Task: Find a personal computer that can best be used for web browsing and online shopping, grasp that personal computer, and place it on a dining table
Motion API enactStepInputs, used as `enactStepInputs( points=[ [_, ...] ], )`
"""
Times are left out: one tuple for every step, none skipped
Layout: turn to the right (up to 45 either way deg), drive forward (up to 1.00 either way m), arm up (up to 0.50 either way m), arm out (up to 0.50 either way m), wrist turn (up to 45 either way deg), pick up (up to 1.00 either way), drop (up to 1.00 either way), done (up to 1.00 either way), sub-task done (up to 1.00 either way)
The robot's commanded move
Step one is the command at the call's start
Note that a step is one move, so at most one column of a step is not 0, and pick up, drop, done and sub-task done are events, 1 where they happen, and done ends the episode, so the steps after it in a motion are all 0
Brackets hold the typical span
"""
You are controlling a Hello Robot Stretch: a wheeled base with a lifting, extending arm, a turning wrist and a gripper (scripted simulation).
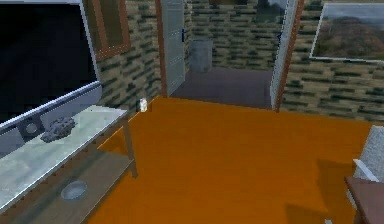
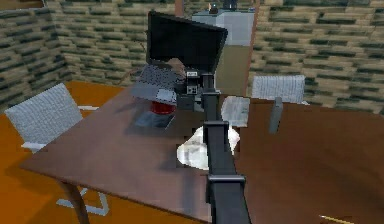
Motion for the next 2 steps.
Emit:
enactStepInputs(
  points=[
    [0.0,0.00,0.10,0.00,0.0,0.00,0.00,0.00,0.00],
    [0.0,0.00,0.00,0.00,-45.0,0.00,0.00,0.00,0.00]
  ],
)
